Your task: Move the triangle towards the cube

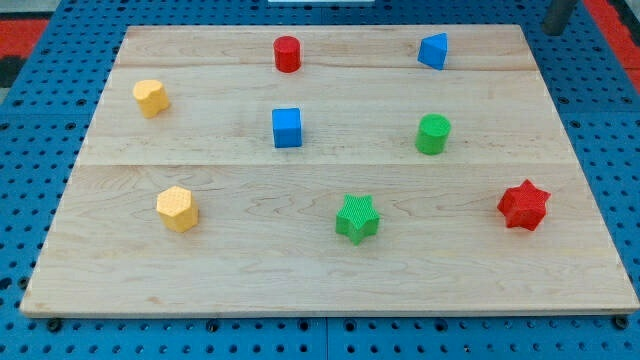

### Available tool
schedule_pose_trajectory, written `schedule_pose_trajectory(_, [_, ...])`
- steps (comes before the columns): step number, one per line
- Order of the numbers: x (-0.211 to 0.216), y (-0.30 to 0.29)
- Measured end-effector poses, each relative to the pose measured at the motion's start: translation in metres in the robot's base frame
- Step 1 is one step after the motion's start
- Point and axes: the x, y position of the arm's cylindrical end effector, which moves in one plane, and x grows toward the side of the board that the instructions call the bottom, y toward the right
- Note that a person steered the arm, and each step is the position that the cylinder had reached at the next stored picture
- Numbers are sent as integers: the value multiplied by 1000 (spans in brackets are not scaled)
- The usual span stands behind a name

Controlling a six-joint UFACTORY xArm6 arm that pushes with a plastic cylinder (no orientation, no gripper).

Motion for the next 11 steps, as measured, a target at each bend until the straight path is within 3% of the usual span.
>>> schedule_pose_trajectory(3, [13,-20])
schedule_pose_trajectory(4, [33,-81])
schedule_pose_trajectory(8, [69,-75])
schedule_pose_trajectory(9, [71,-111])
schedule_pose_trajectory(10, [39,-90])
schedule_pose_trajectory(11, [33,-117])
